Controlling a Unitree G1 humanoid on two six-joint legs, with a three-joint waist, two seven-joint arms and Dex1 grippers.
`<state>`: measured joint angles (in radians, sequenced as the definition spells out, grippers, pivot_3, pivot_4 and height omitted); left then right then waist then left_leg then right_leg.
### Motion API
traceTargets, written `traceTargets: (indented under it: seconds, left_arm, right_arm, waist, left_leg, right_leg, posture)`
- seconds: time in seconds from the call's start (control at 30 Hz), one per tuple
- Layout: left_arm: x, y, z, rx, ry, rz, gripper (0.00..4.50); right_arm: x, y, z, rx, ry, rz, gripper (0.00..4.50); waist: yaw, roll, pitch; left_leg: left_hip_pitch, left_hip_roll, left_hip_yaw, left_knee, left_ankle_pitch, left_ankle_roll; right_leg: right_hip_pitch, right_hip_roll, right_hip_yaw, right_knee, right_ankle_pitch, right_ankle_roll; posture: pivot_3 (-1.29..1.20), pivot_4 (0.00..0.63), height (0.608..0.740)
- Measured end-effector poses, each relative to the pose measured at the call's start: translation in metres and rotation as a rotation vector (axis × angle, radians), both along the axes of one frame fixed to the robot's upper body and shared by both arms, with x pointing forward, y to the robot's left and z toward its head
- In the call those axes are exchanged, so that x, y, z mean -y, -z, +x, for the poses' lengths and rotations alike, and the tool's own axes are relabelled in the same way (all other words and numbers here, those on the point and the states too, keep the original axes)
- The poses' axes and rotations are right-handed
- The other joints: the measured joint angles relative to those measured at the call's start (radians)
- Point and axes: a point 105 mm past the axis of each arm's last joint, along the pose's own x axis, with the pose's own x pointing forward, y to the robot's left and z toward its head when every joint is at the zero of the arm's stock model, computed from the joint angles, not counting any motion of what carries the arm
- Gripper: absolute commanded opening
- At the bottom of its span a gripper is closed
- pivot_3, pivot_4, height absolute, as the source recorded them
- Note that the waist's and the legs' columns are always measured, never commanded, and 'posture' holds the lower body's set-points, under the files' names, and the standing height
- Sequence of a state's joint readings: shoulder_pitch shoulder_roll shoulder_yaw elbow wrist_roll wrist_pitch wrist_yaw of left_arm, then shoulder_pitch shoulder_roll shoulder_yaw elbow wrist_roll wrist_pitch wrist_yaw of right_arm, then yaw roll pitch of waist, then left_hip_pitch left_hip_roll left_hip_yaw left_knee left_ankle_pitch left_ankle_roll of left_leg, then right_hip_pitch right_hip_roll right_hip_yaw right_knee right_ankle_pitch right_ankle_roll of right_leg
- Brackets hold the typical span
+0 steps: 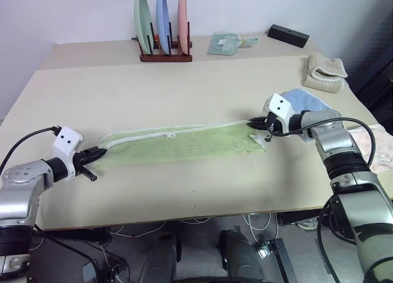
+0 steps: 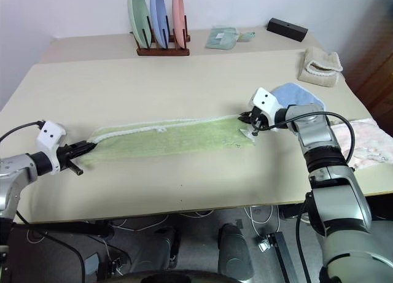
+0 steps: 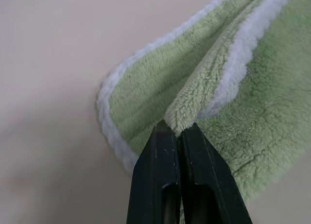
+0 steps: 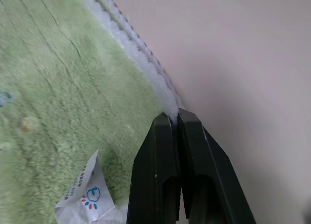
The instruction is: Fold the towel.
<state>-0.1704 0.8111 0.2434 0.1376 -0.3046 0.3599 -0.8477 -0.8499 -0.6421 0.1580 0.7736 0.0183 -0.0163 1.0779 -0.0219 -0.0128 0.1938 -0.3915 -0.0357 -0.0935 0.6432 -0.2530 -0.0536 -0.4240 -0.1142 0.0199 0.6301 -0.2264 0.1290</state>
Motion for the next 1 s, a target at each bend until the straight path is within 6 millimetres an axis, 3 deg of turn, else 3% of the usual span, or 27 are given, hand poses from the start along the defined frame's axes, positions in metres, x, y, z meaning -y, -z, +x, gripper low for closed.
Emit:
traceTargets:
  seconds: [0.43, 0.53, 0.63, 0.77, 1.0]
  left_arm:
    - [-0.006, 0.0, 0.023, 0.051, -0.064, -0.031, 0.0]
    - [-0.004, 0.007, 0.023, 0.035, -0.071, -0.053, 0.9]
    - [-0.008, 0.01, 0.024, 0.03, -0.098, -0.056, 2.19]
    - [-0.015, 0.008, 0.027, 0.053, -0.152, -0.051, 4.08]
    - [-0.029, -0.011, 0.015, 0.159, -0.266, -0.183, 4.08]
  right_arm:
    - [0.005, -0.002, 0.003, 0.022, 0.032, 0.008, 0.04]
    - [0.005, -0.003, 0.004, 0.032, 0.044, 0.013, 0.0]
    - [0.007, -0.004, 0.005, 0.039, 0.06, 0.023, 0.83]
    - [0.011, -0.007, 0.004, 0.069, 0.081, 0.025, 2.63]
    - [0.043, -0.026, -0.017, 0.158, 0.168, -0.021, 2.63]
  waist:
    - [-0.001, 0.0, 0.0]
    - [-0.003, 0.0, 0.0]
    - [-0.003, 0.0, 0.0]
    - [-0.002, 0.0, 0.0]
    - [0.004, 0.0, 0.0]
  left_leg:
    - [0.0, 0.0, 0.0, 0.0, 0.0, 0.0]
    - [0.0, 0.0, 0.0, 0.0, 0.0, 0.0]
    - [0.0, 0.0, 0.0, 0.0, 0.0, 0.0]
    - [0.0, 0.0, 0.0, 0.0, 0.0, 0.0]
    - [0.0, -0.001, 0.0, 0.001, 0.0, 0.0]
  right_leg:
    - [0.0, 0.0, 0.0, 0.0, 0.0, 0.0]
    - [0.0, 0.0, 0.0, 0.001, 0.0, 0.0]
    - [0.0, 0.0, 0.0, 0.001, 0.0, 0.0]
    - [0.0, 0.0, 0.0, 0.001, 0.0, 0.001]
    - [0.0, -0.001, 0.0, 0.0, 0.001, 0.002]
  posture:
    - [0.0, 0.15, 0.74]
    - [0.0, 0.15, 0.74]
    - [0.0, 0.15, 0.74]
    - [0.0, 0.15, 0.74]
    - [0.0, 0.15, 0.74]
